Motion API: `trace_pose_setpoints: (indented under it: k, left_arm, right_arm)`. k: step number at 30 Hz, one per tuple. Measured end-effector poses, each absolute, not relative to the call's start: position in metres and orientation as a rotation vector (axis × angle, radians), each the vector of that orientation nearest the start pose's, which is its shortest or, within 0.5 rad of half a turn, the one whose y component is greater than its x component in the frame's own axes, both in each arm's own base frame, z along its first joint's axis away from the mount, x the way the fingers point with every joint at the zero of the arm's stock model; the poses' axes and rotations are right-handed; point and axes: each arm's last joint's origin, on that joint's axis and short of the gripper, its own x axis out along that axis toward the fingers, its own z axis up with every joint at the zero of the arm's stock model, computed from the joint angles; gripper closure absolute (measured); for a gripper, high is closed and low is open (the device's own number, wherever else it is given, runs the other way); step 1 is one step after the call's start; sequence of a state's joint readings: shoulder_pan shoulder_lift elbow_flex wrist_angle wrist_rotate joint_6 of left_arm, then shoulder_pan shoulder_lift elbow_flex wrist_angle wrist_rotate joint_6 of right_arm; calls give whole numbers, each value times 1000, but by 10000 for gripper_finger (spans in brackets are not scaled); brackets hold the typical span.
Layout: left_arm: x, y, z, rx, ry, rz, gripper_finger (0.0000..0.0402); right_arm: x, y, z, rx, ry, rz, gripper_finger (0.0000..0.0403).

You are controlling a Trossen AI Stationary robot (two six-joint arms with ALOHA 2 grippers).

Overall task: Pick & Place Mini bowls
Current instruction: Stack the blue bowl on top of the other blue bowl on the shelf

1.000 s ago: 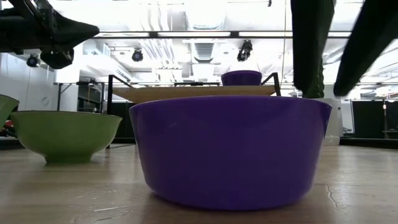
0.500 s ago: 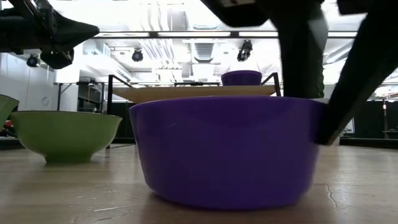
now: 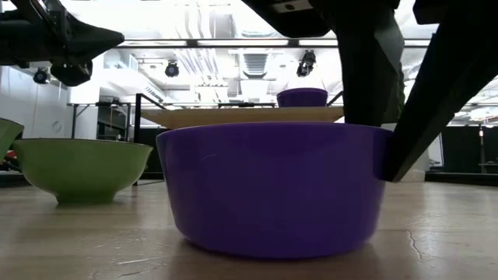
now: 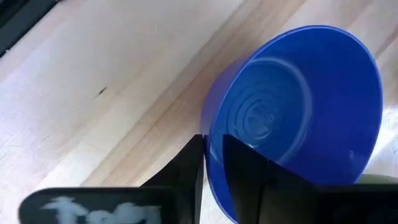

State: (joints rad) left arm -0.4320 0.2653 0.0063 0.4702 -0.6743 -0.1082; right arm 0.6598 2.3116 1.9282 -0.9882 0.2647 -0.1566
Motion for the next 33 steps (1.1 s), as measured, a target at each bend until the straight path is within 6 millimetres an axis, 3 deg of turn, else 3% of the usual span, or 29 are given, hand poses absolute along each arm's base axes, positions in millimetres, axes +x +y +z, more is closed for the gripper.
trace_pose_setpoints:
  k: [6, 14, 23, 33]
  left_arm:
    - [104, -28, 187, -218, -193, 232, 401]
    - [104, -28, 187, -218, -193, 232, 401]
    - [104, -28, 187, -218, -193, 232, 401]
    - [104, -28, 187, -219, -193, 231, 401]
  right_arm:
    - [373, 280, 168, -746, 1221, 437, 388]
    - [372, 280, 173, -739, 1235, 422, 394]
    - [370, 284, 207, -742, 1231, 373, 394]
    - [358, 273, 264, -764, 1239, 244, 394]
